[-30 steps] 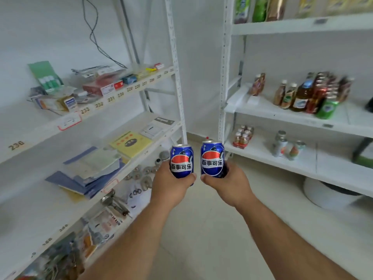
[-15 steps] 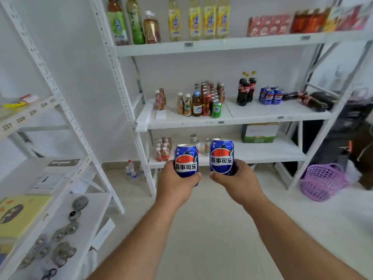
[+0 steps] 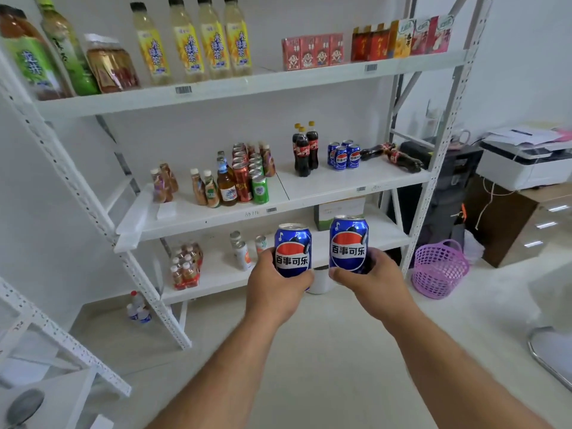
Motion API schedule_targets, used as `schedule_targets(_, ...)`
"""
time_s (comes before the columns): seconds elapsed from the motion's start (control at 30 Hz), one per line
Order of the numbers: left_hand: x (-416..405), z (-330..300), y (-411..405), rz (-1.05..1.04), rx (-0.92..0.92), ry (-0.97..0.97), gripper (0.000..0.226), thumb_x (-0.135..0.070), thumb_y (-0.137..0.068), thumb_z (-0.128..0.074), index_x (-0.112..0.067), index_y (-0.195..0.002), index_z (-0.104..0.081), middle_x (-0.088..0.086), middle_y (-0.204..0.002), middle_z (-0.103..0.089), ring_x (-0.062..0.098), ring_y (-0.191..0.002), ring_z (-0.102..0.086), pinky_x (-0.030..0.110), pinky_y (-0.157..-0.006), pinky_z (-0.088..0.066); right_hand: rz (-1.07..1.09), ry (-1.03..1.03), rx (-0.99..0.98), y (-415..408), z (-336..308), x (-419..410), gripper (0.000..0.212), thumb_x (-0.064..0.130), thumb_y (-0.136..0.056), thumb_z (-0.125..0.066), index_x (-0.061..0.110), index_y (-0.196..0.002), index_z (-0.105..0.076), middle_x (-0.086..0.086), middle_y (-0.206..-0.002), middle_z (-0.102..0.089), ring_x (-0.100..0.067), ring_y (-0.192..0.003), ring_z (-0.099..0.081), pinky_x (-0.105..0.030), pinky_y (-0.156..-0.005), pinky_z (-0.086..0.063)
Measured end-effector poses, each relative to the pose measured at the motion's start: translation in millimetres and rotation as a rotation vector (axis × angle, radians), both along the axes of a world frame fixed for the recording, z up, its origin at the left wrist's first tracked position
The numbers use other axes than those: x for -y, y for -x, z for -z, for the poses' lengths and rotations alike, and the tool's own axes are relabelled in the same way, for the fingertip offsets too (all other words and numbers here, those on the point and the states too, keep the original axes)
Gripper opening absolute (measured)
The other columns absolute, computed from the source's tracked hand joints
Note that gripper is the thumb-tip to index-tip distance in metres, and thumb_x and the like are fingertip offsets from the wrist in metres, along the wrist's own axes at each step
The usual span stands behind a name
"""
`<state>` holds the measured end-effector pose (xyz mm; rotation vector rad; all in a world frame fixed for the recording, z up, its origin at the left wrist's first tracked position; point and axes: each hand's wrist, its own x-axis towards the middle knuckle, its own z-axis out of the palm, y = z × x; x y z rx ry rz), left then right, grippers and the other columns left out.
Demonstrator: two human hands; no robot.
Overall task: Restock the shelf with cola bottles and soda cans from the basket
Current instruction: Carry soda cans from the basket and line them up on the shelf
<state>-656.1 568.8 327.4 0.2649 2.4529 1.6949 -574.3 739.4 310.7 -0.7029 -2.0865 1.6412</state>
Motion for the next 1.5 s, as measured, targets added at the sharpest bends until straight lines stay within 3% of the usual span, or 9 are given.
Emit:
schedule_targets(0.23, -117.8, -8.3, 30.7, 0.009, -0.009, -0.037, 0.066, -0.027, -0.072, -0.094, -0.028, -0.128, -0.06, -0.017, -0.108, -0.069, -0.002, -0.095, -0.065, 0.018, -0.071, -0.051, -0.017, -0.065, -0.002, 25.8, -12.3, -109.4, 0.057, 0.028, -0.076, -0.093, 0.029, -0.122, -0.059, 0.015, -0.105, -0.073, -0.001, -0.093, -0.07, -0.014, -0.071, -0.052)
schedule_targets(0.43, -181.2, -8.8, 63.1, 0.023, -0.005, -0.032, 0.067, -0.026, -0.073, -0.094, -0.027, -0.129, -0.059, -0.02, -0.103, -0.065, -0.003, -0.094, -0.063, 0.023, -0.08, -0.053, 0.016, -0.077, 0.016, 52.5, -10.9, -167.2, 0.061, 0.03, -0.075, -0.094, 0.024, -0.127, -0.062, 0.012, -0.107, -0.074, -0.005, -0.096, -0.072, -0.027, -0.083, -0.06)
schedule_targets(0.53, -204.0, -7.3, 86.0, 0.028, -0.009, -0.022, 0.061, -0.027, -0.072, -0.094, -0.03, -0.122, -0.059, -0.017, -0.106, -0.069, -0.003, -0.093, -0.064, 0.022, -0.075, -0.052, 0.021, -0.073, 0.024, 73.9, -8.6, -189.3, 0.066, 0.03, -0.075, -0.094, 0.021, -0.131, -0.062, 0.009, -0.11, -0.074, -0.008, -0.099, -0.072, -0.03, -0.086, -0.062)
schedule_targets(0.7, -233.3, -6.2, 130.8, 0.05, -0.004, -0.054, 0.06, -0.026, -0.073, -0.094, -0.033, -0.12, -0.058, -0.017, -0.107, -0.068, -0.004, -0.092, -0.063, 0.018, -0.069, -0.05, 0.028, -0.08, 0.03, 117.7, -10.1, -218.4, 0.064, 0.03, -0.075, -0.094, 0.023, -0.13, -0.061, 0.008, -0.111, -0.074, -0.009, -0.1, -0.071, -0.025, -0.081, -0.059)
schedule_targets(0.87, -254.6, -2.5, 182.8, 0.059, -0.004, -0.052, 0.066, -0.026, -0.074, -0.093, -0.027, -0.131, -0.059, -0.009, -0.118, -0.07, 0.014, -0.106, -0.069, 0.029, -0.085, -0.058, 0.04, -0.078, 0.022, 163.9, -14.0, -237.9, 0.052, 0.026, -0.076, -0.093, 0.03, -0.119, -0.063, 0.011, -0.103, -0.075, -0.007, -0.095, -0.072, -0.026, -0.081, -0.059)
schedule_targets(1.03, -274.8, -0.3, 217.0, 0.068, 0.011, -0.038, 0.072, -0.025, -0.076, -0.092, -0.026, -0.139, -0.056, -0.007, -0.125, -0.068, 0.017, -0.112, -0.068, 0.036, -0.093, -0.061, 0.03, -0.044, 0.024, 197.7, -10.4, -256.5, 0.05, 0.023, -0.078, -0.092, 0.031, -0.117, -0.062, 0.011, -0.103, -0.074, -0.006, -0.094, -0.071, -0.016, -0.072, -0.053)
schedule_targets(1.17, -294.4, 1.9, 237.7, 0.08, 0.024, -0.038, 0.071, -0.024, -0.077, -0.092, -0.026, -0.138, -0.056, -0.007, -0.123, -0.068, 0.014, -0.108, -0.067, 0.022, -0.076, -0.056, 0.042, -0.022, 0.028, 222.1, -6.4, -279.1, 0.049, 0.023, -0.078, -0.092, 0.029, -0.117, -0.062, 0.01, -0.103, -0.074, -0.007, -0.095, -0.071, -0.016, -0.07, -0.052)
schedule_targets(1.3, -327.4, 7.4, 256.3, 0.06, 0.048, -0.043, 0.071, -0.022, -0.078, -0.091, -0.027, -0.139, -0.054, -0.011, -0.118, -0.064, 0.013, -0.107, -0.064, 0.016, -0.067, -0.047, 0.022, -0.008, 0.049, 246.5, 5.8, -314.3, 0.054, 0.025, -0.076, -0.093, 0.024, -0.123, -0.066, 0.007, -0.105, -0.077, -0.01, -0.096, -0.073, -0.024, -0.078, -0.06)
schedule_targets(1.5, -402.8, 16.2, 281.1, 0.021, 0.05, -0.01, 0.071, -0.02, -0.079, -0.091, -0.027, -0.139, -0.054, -0.012, -0.115, -0.061, 0.012, -0.104, -0.061, 0.025, -0.08, -0.051, -0.033, 0.005, 0.071, 279.1, 23.4, -391.2, 0.059, 0.028, -0.074, -0.094, 0.023, -0.126, -0.066, 0.006, -0.108, -0.077, -0.015, -0.101, -0.074, -0.037, -0.089, -0.064)
